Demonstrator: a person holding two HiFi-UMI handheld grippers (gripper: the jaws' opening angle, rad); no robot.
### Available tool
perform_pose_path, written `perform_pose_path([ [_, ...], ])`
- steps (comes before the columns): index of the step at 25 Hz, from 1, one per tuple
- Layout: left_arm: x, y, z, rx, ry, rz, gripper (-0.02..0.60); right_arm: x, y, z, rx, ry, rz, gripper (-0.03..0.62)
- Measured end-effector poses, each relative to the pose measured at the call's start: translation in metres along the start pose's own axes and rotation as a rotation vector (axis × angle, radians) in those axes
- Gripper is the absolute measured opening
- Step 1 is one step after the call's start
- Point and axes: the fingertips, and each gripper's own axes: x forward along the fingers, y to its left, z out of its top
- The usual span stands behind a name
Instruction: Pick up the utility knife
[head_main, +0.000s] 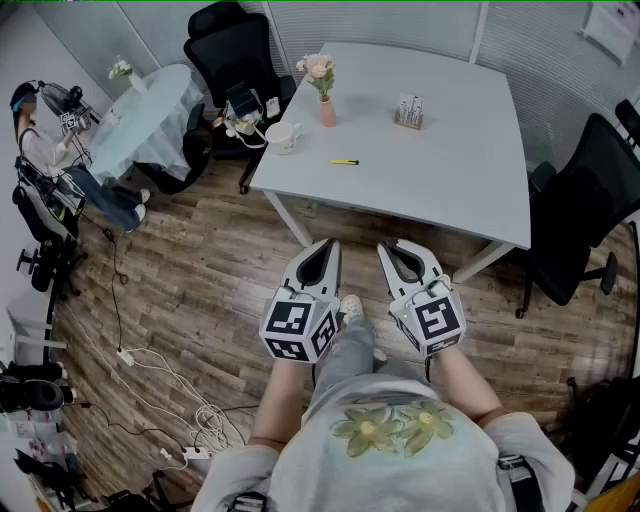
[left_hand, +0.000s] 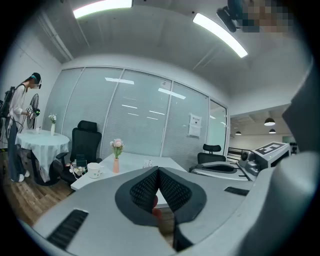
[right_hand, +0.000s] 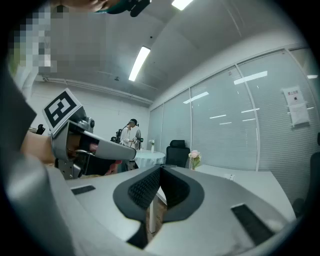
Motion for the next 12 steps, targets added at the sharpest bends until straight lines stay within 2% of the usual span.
perform_pose_path([
  [4,0.020,0.016,0.005,0.022,0.006,0.009,0.002,0.023,-0.012,0.003,-0.005,-0.007,0.011,0.005],
  [12,0.075,0.059,0.009,-0.005,0.015,0.022,0.002,0.081,-0.041,-0.003,-0.028,0.005,0.042,0.006],
])
